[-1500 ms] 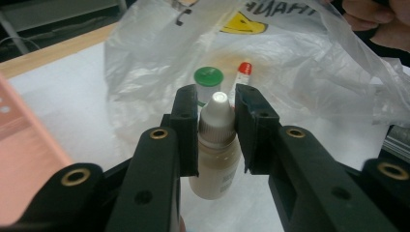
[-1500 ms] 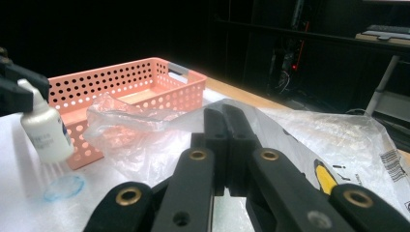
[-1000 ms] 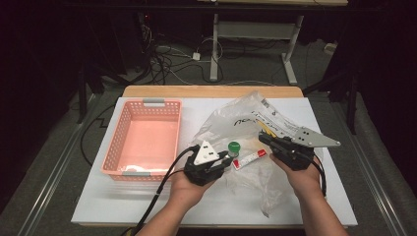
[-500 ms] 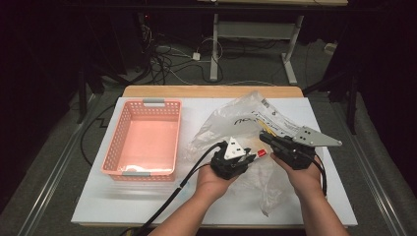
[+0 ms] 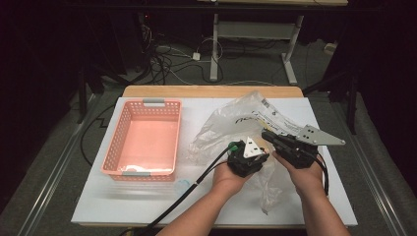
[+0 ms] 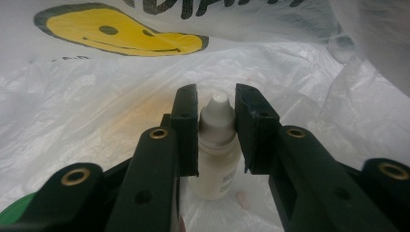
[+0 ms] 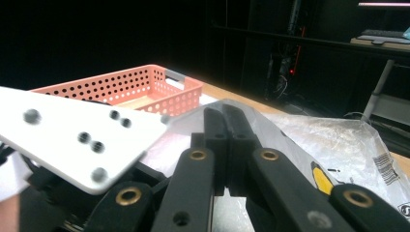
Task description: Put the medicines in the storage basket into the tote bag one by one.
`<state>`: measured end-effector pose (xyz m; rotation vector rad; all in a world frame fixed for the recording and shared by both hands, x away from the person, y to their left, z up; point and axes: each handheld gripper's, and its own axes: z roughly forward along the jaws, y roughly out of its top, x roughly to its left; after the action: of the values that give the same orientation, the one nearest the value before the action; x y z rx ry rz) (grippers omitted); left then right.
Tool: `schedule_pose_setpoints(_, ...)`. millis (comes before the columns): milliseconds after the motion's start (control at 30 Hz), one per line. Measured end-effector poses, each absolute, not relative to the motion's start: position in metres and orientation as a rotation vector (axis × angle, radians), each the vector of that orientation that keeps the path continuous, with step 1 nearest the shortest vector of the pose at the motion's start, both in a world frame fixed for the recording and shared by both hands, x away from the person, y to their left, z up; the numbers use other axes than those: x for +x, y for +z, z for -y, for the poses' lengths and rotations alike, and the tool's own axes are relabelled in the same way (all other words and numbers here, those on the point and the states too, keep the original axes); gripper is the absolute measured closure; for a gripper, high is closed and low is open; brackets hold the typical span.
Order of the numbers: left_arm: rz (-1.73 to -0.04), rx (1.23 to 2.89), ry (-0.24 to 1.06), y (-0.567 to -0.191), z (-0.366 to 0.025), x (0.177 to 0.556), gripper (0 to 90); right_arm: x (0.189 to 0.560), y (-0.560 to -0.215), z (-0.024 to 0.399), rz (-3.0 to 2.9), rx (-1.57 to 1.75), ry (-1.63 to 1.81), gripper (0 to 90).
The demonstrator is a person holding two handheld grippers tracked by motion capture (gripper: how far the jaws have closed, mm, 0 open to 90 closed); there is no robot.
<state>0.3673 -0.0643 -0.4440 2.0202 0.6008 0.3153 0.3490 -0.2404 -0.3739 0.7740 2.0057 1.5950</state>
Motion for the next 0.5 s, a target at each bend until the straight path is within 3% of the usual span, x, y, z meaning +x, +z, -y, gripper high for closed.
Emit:
schedule_pose_setpoints(300,-0.631,2.024,0.295,-0.4507,0.0681,0.3725,67.8,0.3492,-0.3746,0.2418,-2.004,0.770,1.594,90.0)
schedule_pose_setpoints(500,-0.633,2.052,0.269,-0.4472,0.0619,0.3692,50.3,0.3481,-0.3753,0.2403,-2.012,0.775,1.589,90.0)
